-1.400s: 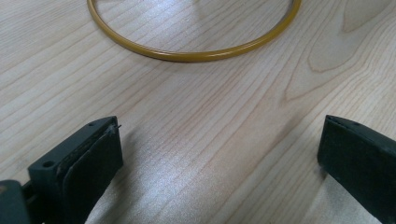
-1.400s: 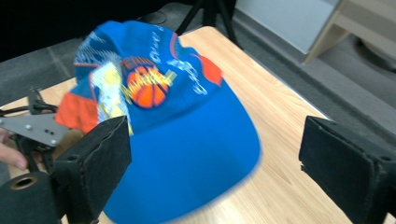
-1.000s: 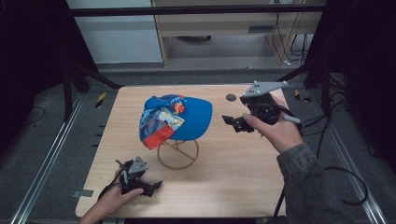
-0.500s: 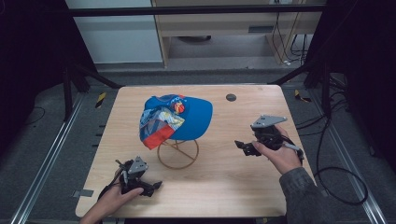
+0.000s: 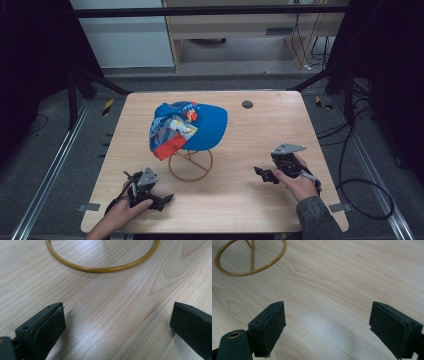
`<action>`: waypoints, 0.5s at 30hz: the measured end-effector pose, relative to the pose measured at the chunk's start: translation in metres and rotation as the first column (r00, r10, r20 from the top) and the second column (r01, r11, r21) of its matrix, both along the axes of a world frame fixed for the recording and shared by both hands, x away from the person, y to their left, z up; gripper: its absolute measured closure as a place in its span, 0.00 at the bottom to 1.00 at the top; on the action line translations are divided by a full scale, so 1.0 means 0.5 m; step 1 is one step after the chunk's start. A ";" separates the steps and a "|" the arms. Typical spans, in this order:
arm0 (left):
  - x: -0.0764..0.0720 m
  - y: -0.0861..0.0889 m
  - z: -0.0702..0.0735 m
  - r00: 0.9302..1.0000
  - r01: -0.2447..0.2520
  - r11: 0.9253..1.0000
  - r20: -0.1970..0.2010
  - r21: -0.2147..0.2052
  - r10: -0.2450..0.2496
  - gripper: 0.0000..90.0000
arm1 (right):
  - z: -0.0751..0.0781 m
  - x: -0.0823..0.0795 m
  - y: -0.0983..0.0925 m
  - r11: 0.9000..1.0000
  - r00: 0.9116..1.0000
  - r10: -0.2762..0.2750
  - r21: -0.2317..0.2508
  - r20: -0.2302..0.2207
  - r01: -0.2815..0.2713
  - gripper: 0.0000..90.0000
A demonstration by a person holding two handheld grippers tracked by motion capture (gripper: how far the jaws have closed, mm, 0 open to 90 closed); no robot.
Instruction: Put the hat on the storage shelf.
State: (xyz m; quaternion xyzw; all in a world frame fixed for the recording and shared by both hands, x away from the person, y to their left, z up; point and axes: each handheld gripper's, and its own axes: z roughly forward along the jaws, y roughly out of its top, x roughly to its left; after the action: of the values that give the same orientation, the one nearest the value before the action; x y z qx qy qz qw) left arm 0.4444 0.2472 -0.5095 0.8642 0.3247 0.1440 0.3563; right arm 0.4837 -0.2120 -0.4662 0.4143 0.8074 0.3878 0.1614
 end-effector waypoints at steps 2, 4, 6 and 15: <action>0.000 0.000 0.000 1.000 0.000 1.000 0.000 0.000 0.000 0.00 | -0.012 -0.003 -0.004 1.000 1.000 -0.009 -0.004 -0.003 0.009 0.15; 0.000 0.000 0.000 1.000 0.000 1.000 0.000 0.000 0.000 0.00 | -0.021 -0.007 -0.013 1.000 1.000 -0.028 0.011 -0.011 0.028 0.15; 0.000 0.000 0.000 1.000 0.000 1.000 0.000 0.000 0.000 0.00 | -0.031 -0.010 -0.020 0.999 0.999 -0.052 0.013 -0.015 0.053 0.15; 0.000 0.000 0.000 1.000 0.000 1.000 0.000 0.000 0.000 0.00 | -0.071 -0.014 -0.014 0.997 0.996 -0.080 -0.007 -0.041 0.079 0.12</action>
State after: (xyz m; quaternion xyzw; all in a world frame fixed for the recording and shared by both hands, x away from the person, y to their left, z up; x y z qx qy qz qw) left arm 0.4444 0.2472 -0.5095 0.8643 0.3245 0.1441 0.3562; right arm 0.4768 -0.2190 -0.5016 0.4536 0.7945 0.3702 0.1610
